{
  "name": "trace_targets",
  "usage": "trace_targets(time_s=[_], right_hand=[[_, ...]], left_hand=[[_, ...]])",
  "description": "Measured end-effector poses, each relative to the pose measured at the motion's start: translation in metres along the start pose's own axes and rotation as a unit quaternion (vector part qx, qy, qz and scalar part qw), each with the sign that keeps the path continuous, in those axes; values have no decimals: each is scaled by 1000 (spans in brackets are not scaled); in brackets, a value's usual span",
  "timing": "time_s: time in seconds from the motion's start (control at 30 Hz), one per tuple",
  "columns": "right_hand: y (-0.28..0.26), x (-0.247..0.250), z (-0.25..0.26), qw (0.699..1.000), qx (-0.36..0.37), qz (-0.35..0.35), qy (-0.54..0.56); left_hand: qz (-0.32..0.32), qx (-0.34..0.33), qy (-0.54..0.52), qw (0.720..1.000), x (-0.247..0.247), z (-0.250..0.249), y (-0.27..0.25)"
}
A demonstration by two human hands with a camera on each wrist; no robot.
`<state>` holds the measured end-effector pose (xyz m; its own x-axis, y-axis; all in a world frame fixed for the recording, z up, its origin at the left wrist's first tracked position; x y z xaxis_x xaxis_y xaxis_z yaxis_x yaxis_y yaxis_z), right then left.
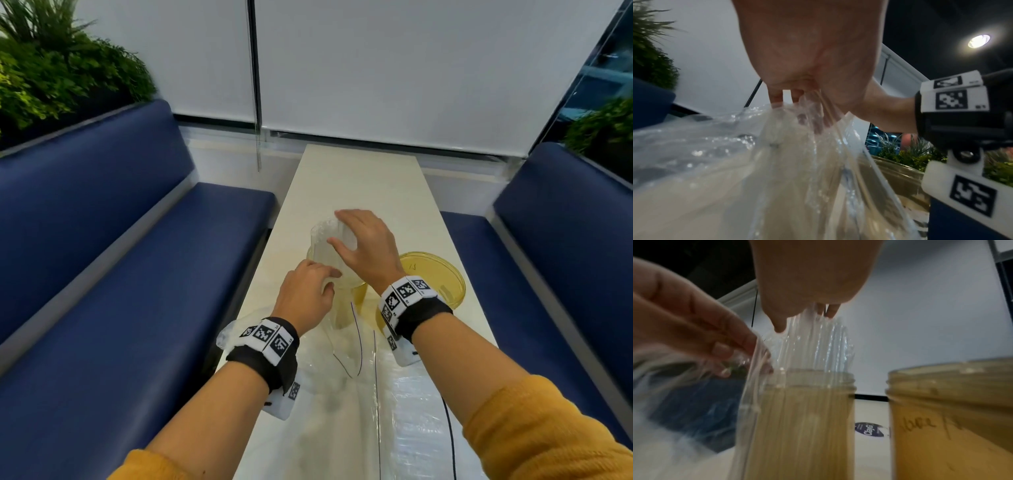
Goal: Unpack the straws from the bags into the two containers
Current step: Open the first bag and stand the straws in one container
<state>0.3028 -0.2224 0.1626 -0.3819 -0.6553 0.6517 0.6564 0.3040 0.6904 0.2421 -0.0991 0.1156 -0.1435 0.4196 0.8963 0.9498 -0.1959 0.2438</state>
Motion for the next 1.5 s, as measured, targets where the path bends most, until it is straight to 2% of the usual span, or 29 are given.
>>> trace_targets(time_s=[0.1,0.2,0.23,0.3,0.37,0.4,0.43,0.53,0.57,0.67,0.7,0.73,0.8,0.83,0.87,0.9,0.93,0.97,1.03,1.07,1.13,1.2,1.37,1.43,1.47,1.5], right_hand=[[-8,-8,-2,1000,-12,-8,-7],[8,4,-1,999,-44,-17,17],[14,5,1,999,-46,12,21],[17,-6,4,991,-33,129,11],[3,-26,6,966,-4,252,-59],[-2,-30,7,958,4,273,-83],[-2,-30,5,961,-6,263,-86],[9,-19,7,983,-35,169,-59],[11,-19,10,982,-27,174,-67],[-1,-35,13,945,4,289,-152],[-3,-35,13,945,-3,288,-151],[-2,-28,16,961,-31,250,-114],[4,2,32,995,-46,90,-21],[3,20,44,999,-39,10,17],[-1,33,54,998,-33,-37,44],[-7,40,63,996,-39,-43,68],[-14,39,69,993,-67,-5,96],[-25,29,70,983,-117,70,122],[-58,-7,64,924,-227,266,158],[-76,-26,62,891,-252,352,141],[-102,-46,59,846,-271,453,76],[-118,-56,65,822,-272,499,30],[-137,-72,75,775,-262,561,-126],[-137,-64,82,765,-273,566,-140],[-136,-64,92,770,-270,553,-170],[-137,-64,93,767,-257,533,-249]], left_hand=[[1,3,-10,1000,0,4,-1],[11,-5,5,1000,1,5,-1],[14,-9,13,1000,1,4,-2],[17,-17,21,999,0,4,-3],[23,-18,10,1000,-1,5,-5],[27,-16,3,1000,-1,6,-6],[33,-13,-4,999,-1,7,-7],[52,-1,-24,998,2,8,-10],[58,-1,-28,998,3,8,-11],[61,-2,-31,998,6,5,-17],[60,-1,-29,998,8,5,-18],[57,3,-23,998,10,6,-21],[52,9,-5,999,17,6,-25],[53,8,4,999,21,6,-27],[55,8,7,998,25,5,-29],[61,10,-2,998,28,5,-31],[68,13,-19,997,30,5,-34],[75,14,-40,996,31,5,-37],[88,0,-74,993,32,5,-44],[96,-8,-87,991,31,4,-48],[103,-18,-110,988,33,1,-57],[99,-33,-125,987,37,-4,-65],[91,-87,-135,983,41,-15,-80],[95,-118,-115,982,39,-22,-85],[96,-132,-101,981,38,-25,-88],[94,-141,-90,981,37,-28,-91]])
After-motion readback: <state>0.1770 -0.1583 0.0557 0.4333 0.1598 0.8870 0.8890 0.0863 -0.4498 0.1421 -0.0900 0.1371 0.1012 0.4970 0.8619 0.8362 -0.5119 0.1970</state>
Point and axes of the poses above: each hand's wrist, its own y-axis towards the middle knuckle, its own x-axis out of the back of the hand, z = x × y, the point moved 6 cm from there along y, towards the middle knuckle, and after that the axes turned 11 degrees about y, right-handed, at the moved point
